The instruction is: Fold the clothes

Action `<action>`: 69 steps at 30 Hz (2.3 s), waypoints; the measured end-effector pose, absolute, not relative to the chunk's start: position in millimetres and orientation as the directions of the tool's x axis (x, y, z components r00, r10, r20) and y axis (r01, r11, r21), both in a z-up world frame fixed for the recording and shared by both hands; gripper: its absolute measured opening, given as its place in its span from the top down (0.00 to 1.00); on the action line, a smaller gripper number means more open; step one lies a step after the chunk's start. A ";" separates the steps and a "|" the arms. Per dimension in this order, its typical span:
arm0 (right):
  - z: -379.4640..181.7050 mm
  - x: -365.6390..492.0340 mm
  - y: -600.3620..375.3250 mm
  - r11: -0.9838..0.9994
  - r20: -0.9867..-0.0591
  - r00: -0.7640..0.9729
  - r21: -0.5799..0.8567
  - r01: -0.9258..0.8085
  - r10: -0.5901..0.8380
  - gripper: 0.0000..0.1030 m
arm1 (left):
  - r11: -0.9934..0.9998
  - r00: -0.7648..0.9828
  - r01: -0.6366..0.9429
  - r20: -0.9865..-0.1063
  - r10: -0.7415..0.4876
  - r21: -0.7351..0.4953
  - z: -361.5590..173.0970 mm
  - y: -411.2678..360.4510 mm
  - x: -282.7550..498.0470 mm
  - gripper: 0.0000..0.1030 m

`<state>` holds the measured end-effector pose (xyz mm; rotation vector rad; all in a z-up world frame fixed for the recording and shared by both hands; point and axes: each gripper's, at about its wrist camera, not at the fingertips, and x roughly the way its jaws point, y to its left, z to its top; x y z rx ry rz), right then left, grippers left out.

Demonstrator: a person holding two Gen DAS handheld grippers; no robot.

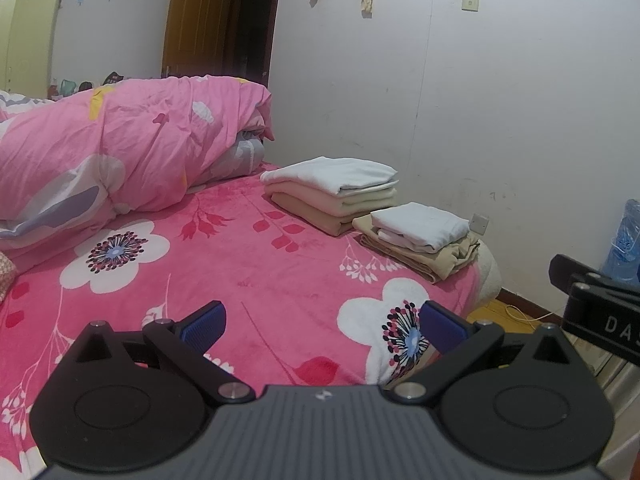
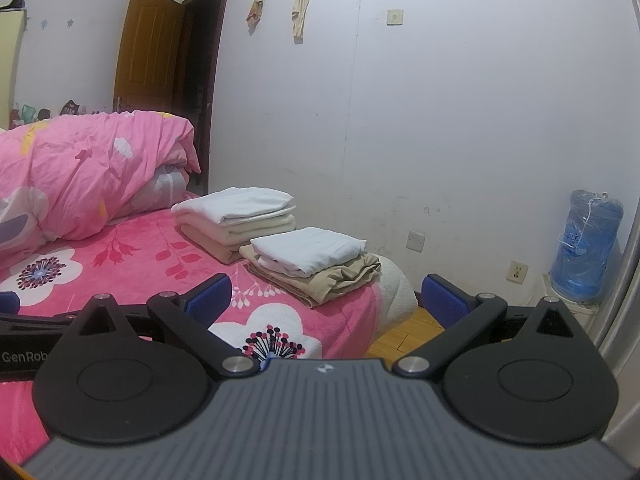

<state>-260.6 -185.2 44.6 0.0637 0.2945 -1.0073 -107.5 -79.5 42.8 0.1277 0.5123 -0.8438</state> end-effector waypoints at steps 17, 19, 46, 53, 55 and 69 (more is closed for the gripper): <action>43.9 -260.4 -188.7 0.538 -0.269 0.502 -0.078 0.840 -0.822 0.01 | 0.667 0.555 0.740 -0.481 -0.678 -0.087 42.9 -81.3 -109.7 0.00; 43.8 -260.2 -189.1 0.538 -0.269 0.502 -0.078 0.839 -0.822 0.01 | 0.667 0.555 0.740 -0.481 -0.679 -0.086 43.2 -80.6 -109.1 0.00; 44.9 -259.0 -186.2 0.542 -0.270 0.506 -0.079 0.837 -0.820 0.01 | 0.672 0.557 0.736 -0.487 -0.673 -0.088 44.2 -80.7 -106.8 0.00; 44.6 -259.2 -185.1 0.543 -0.269 0.506 -0.081 0.836 -0.820 0.01 | 0.674 0.558 0.733 -0.487 -0.672 -0.092 43.1 -79.0 -105.8 0.00; 44.5 -259.4 -184.9 0.543 -0.268 0.507 -0.081 0.836 -0.819 0.01 | 0.675 0.558 0.732 -0.487 -0.672 -0.092 43.1 -78.9 -105.8 0.00; 44.0 -259.1 -184.5 0.545 -0.268 0.508 -0.082 0.835 -0.819 0.01 | 0.674 0.558 0.733 -0.487 -0.672 -0.090 42.1 -78.1 -106.9 0.00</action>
